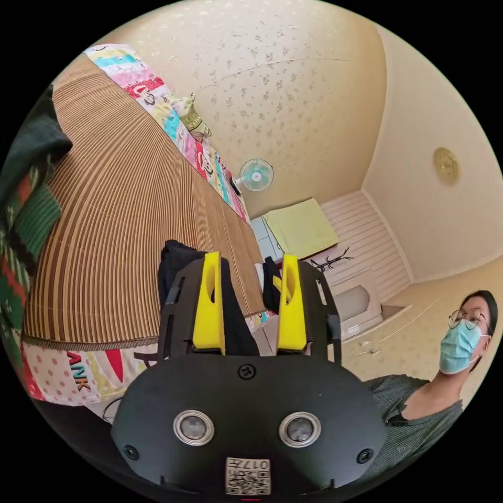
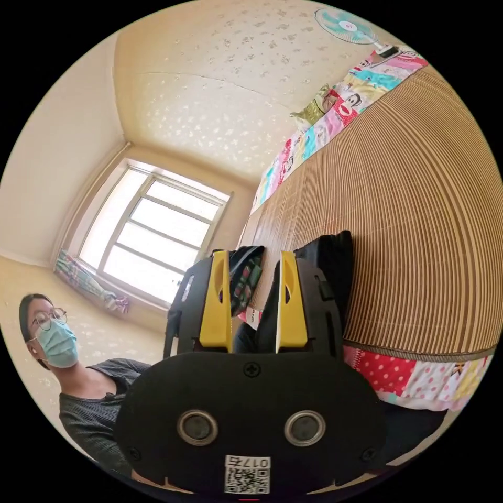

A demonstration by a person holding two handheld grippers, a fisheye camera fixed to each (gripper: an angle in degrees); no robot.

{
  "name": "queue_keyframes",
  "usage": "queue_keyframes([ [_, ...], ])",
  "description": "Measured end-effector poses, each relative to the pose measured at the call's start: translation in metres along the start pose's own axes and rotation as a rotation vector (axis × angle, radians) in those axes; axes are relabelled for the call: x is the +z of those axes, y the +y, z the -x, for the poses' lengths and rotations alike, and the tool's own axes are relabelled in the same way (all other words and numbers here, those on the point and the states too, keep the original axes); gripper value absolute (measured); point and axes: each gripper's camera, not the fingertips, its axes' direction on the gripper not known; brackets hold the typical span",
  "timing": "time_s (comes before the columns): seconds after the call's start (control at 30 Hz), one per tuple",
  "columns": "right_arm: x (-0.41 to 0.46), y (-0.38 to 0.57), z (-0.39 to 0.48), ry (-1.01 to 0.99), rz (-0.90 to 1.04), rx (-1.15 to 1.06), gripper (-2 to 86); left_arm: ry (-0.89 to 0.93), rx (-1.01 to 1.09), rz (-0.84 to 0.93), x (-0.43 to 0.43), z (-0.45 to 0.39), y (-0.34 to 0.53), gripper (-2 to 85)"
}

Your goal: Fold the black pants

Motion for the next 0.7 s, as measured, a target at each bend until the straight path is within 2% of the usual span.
queue_keyframes([
  [0.1,0.036,0.028,-0.002,0.211,0.110,-0.025,12.8,-0.115,-0.040,0.179,0.032,0.019,0.020,17.9],
  [0.2,0.076,0.064,-0.023,0.382,0.254,-0.018,11.5,-0.244,-0.081,0.314,0.062,0.036,0.055,15.4],
  [0.33,0.114,0.102,-0.041,0.409,0.400,-0.076,7.0,-0.293,-0.064,0.451,0.100,0.043,0.084,5.9],
  [0.43,0.105,0.116,-0.024,0.364,0.310,-0.234,3.8,-0.237,0.084,0.450,0.096,0.020,0.069,4.5],
  [0.5,0.082,0.120,-0.034,0.299,0.161,-0.183,3.0,-0.273,0.074,0.427,0.089,0.017,0.061,4.4],
  [0.53,0.081,0.121,-0.041,0.288,0.146,-0.147,2.8,-0.276,0.049,0.416,0.088,0.021,0.058,4.5],
  [0.63,0.089,0.130,-0.059,0.472,0.175,-0.041,2.2,-0.312,-0.012,0.394,0.090,0.028,0.067,7.0],
  [0.7,0.083,0.148,-0.039,0.455,0.161,-0.158,2.6,-0.287,0.002,0.355,0.080,0.022,0.080,9.2],
])
